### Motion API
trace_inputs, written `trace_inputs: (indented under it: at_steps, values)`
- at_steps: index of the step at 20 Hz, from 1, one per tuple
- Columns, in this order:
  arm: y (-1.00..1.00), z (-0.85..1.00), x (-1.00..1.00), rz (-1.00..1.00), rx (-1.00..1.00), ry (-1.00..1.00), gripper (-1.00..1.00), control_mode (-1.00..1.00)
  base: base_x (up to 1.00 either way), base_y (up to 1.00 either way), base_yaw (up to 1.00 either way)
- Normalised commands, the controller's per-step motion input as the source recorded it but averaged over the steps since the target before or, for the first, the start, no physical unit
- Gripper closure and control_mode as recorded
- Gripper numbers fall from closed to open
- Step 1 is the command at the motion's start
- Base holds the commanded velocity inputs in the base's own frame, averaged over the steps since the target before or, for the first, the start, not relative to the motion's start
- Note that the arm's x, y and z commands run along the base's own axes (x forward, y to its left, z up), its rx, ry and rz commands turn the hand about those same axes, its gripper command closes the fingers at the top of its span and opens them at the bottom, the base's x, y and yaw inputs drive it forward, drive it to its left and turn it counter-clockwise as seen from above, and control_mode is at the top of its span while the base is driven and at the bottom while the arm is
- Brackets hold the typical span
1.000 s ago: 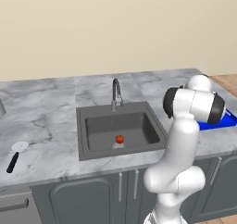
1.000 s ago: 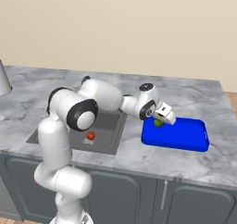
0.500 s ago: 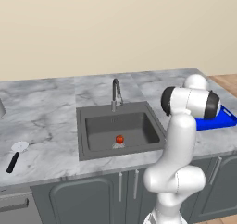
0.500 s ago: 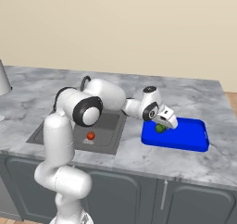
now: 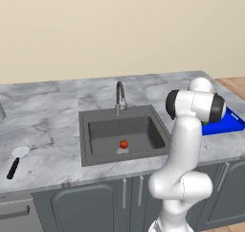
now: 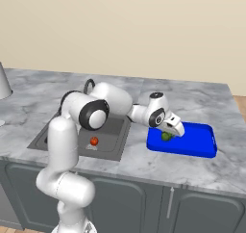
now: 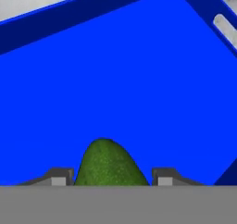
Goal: Pick up all produce items and place them in the sink. Turn on the sink faucet to wash them. Then turn the sink off and put them in the tray.
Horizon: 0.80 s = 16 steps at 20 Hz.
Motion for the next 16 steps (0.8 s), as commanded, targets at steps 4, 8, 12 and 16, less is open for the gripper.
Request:
trace_inputs:
  at_steps: [4,8,12,16]
  values:
    - [0.00,-0.13,0.07,0.00,0.01,0.00,1.00,-1.00,0.00,0.00,0.00]
    - [0.00,-0.26,0.15,0.00,0.00,0.01,-1.00,-1.00,0.00,0.00,0.00]
    - [0.00,-0.11,0.16,0.00,0.00,0.00,-1.00,-1.00,0.00,0.00,0.00]
    - [0.00,0.00,0.03,0.00,0.00,-0.02,-1.00,-1.00,0.00,0.00,0.00]
